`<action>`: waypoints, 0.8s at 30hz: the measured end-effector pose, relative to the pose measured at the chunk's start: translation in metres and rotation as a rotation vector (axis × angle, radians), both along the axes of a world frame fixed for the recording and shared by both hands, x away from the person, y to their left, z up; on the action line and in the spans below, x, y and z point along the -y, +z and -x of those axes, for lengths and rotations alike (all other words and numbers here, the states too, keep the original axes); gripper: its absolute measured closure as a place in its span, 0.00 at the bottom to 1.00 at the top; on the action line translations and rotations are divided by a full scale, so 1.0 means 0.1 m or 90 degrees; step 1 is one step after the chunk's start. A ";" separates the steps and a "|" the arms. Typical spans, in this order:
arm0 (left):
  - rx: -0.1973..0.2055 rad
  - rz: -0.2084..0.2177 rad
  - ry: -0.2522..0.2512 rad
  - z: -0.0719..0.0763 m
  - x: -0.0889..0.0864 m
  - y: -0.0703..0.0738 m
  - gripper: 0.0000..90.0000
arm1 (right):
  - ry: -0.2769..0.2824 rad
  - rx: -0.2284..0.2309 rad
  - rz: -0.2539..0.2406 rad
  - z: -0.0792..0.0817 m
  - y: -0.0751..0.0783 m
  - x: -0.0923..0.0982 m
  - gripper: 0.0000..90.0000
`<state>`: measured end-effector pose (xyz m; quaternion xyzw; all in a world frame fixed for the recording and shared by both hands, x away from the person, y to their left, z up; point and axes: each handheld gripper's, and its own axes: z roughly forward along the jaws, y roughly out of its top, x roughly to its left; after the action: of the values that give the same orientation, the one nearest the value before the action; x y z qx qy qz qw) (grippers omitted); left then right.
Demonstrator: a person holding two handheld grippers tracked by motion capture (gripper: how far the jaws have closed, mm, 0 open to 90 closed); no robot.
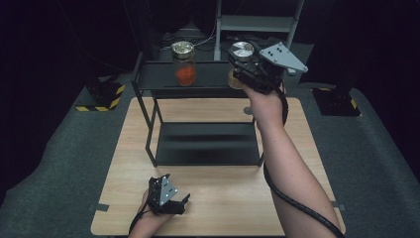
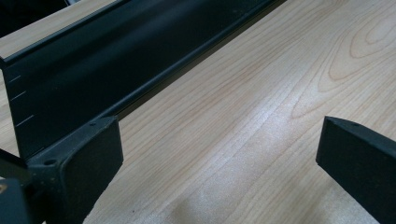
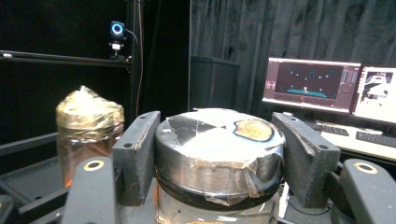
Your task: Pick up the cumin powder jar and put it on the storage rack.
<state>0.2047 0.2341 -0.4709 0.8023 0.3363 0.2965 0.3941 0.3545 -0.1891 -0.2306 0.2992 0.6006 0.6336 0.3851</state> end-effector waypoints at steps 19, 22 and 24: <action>-0.001 0.010 0.000 0.00 -0.02 -0.01 0.01 | -0.006 -0.007 -0.006 -0.23 -0.01 -0.13 0.38; -0.001 0.010 0.000 0.00 -0.02 -0.01 0.01 | -0.007 -0.009 -0.006 -0.24 -0.02 -0.13 0.38; -0.001 0.010 0.002 0.00 -0.02 -0.01 0.01 | -0.006 -0.013 -0.008 -0.25 -0.03 -0.13 0.38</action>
<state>0.2047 0.2363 -0.4716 0.7990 0.3398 0.2939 0.3997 0.3800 -0.1760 -0.2334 0.3111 0.5994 0.6320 0.3801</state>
